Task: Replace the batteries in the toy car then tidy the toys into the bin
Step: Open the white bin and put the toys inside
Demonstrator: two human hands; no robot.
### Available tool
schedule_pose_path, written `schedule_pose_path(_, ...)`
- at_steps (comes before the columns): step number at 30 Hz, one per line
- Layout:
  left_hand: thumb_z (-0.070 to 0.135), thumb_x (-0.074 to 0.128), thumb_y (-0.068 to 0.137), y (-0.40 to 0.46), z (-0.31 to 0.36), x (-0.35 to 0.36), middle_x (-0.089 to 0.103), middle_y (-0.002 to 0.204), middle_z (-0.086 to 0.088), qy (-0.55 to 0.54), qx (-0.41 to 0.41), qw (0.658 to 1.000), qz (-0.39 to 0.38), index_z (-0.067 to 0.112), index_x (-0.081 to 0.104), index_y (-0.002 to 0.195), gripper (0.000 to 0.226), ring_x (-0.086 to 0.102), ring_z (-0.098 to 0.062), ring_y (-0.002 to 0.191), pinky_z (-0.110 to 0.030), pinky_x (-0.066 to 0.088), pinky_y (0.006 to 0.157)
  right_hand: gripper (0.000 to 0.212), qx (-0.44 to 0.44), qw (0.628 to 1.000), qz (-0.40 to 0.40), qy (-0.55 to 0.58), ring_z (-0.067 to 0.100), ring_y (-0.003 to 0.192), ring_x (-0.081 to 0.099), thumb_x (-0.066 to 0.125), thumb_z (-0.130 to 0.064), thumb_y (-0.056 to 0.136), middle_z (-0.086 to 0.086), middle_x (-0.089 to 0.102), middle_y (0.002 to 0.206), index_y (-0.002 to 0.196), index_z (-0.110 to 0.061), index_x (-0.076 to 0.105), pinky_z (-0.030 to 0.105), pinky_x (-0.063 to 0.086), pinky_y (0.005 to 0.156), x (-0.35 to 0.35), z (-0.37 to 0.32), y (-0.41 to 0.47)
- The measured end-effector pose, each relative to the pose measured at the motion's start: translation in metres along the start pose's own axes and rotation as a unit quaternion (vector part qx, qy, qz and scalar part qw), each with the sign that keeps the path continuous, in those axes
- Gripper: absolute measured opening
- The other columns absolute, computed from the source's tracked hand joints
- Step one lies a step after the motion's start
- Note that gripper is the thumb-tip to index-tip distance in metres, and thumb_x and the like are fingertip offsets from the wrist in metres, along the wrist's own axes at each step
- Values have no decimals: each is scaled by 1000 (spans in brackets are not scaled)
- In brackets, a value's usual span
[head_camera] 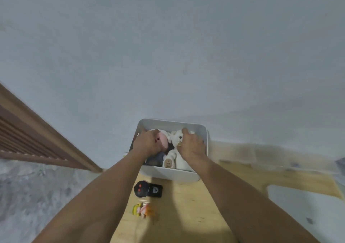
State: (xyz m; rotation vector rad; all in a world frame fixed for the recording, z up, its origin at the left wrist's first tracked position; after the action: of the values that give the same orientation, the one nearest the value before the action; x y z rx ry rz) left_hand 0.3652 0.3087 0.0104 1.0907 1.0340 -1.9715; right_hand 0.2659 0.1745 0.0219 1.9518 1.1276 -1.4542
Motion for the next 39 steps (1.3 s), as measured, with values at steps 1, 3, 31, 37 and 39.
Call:
schedule_pose_path(1,43,62,79,4,-1,1,58,119,-7,13,4,1000,-4,32,50,130,54,59,-28,103,-35,52,88,36,7,1000,1,7,34,106,62,61,-15,87,13,65,112,121,-15,47,38,50,81,4,-1,0)
schedule_pose_path(3,42,64,79,10,-3,4,62,116,-6,38,12,999,-12,29,51,128,52,60,-26,104,-35,52,88,40,25,1000,-3,16,35,106,62,62,-12,88,13,65,114,124,-15,45,39,50,82,11,-1,0)
schedule_pose_path(31,24,64,87,-8,-4,-24,58,132,-9,-99,54,993,-21,16,47,140,56,56,-27,119,-38,48,101,33,45,996,-63,41,31,104,62,61,-13,73,10,65,110,105,-14,63,38,53,87,-14,-11,-14)
schedule_pose_path(37,20,70,78,-40,-16,-47,58,67,3,-144,127,981,28,19,56,64,20,58,-19,70,-23,43,59,8,35,984,-40,171,20,80,68,70,-18,65,-3,71,78,72,-21,67,34,58,74,-26,-44,-35)
schedule_pose_path(39,20,71,77,-48,-28,-47,56,58,-2,-163,126,978,15,17,50,56,30,57,-20,59,-23,43,54,16,24,973,-81,216,20,64,69,72,-25,58,1,70,66,70,-16,68,35,59,61,-26,-59,-50)
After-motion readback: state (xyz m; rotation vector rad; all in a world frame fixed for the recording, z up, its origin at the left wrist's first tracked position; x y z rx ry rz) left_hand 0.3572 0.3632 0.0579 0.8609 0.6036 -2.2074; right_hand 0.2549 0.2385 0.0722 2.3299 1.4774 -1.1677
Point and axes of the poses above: each hand's wrist, its own y-axis towards the middle knuckle, its own x-axis out of the palm, z = x × y, the point moved 6 cm from there along y, towards the middle knuckle
